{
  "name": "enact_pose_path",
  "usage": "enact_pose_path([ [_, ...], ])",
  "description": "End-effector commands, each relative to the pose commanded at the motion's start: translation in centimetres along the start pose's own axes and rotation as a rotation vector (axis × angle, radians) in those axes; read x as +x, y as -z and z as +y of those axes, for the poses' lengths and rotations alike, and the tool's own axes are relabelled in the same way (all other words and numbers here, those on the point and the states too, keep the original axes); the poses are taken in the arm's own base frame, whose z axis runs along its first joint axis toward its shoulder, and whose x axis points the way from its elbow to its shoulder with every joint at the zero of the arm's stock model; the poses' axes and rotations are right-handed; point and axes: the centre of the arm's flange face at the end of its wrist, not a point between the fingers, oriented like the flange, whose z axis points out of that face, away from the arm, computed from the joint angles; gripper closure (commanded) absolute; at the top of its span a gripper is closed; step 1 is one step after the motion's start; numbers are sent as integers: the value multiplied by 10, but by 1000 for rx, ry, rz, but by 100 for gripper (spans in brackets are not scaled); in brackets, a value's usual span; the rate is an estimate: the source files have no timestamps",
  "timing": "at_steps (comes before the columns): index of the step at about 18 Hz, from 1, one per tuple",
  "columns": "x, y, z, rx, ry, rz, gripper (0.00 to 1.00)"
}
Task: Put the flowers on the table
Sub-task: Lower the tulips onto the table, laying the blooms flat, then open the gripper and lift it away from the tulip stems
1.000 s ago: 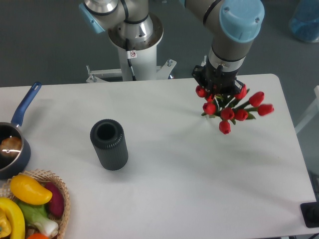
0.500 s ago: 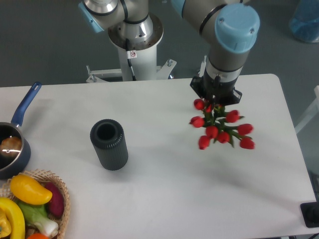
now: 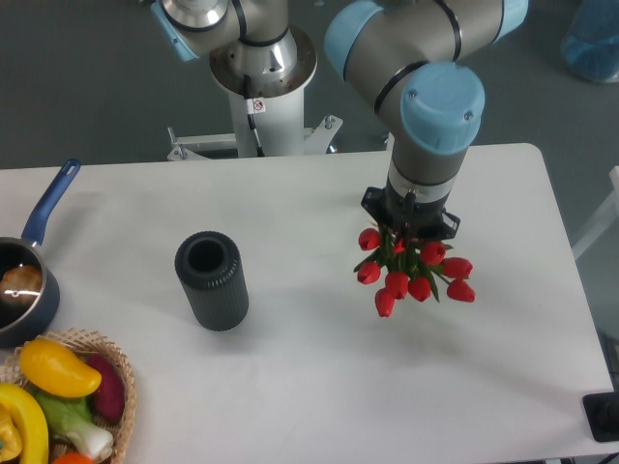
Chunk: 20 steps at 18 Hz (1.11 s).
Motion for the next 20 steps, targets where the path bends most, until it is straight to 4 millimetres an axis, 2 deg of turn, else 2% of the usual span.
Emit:
enact_pose_path([
  [3,0,-1,0,0,-2,0,48],
  [6,0,0,0,1,-1,-1,31],
  [7,0,0,0,0,0,-2,19],
  [8,0,1,1,-2,0,-5,0],
  [13,2,7,3,0,2,-17,0],
  [17,9,26,10,20,-9,-44,0],
  [20,4,35,17,37,-23,-72,0],
])
